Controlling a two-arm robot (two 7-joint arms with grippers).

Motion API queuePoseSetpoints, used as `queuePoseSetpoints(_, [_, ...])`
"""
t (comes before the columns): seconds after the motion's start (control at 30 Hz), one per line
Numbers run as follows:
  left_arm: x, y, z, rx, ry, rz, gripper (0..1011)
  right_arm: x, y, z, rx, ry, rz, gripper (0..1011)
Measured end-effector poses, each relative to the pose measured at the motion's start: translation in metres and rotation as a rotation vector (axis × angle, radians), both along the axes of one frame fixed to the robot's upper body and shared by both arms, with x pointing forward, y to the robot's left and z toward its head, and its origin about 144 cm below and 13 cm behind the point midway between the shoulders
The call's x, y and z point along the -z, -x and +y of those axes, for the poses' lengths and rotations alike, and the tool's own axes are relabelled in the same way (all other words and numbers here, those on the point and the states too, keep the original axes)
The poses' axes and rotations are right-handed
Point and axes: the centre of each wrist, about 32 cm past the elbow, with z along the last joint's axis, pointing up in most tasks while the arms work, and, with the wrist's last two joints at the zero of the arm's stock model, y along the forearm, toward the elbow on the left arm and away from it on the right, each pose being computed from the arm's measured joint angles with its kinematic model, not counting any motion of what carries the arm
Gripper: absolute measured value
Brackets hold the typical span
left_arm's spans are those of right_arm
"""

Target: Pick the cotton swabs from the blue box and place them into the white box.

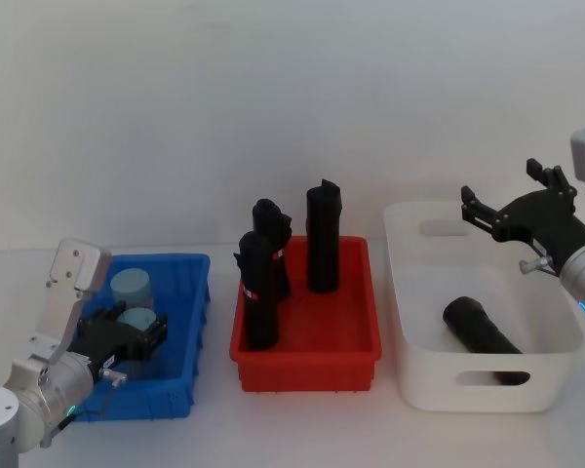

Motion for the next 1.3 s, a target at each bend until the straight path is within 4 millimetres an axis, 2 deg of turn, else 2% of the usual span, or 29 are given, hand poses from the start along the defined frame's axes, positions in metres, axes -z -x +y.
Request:
queuePoseSetpoints(0.6, [-0.004, 0.000, -0.001, 0.003, 0.010, -0.025, 666, 0.000, 0.000, 0.000, 0.000, 0.000, 0.000, 1002])
queuePoseSetpoints(1.3, [-0.033, -0.005, -0.006, 0.012, 0.006, -0.141, 666, 0.000, 0.000, 0.000, -0.001, 0.000, 0.000, 1002])
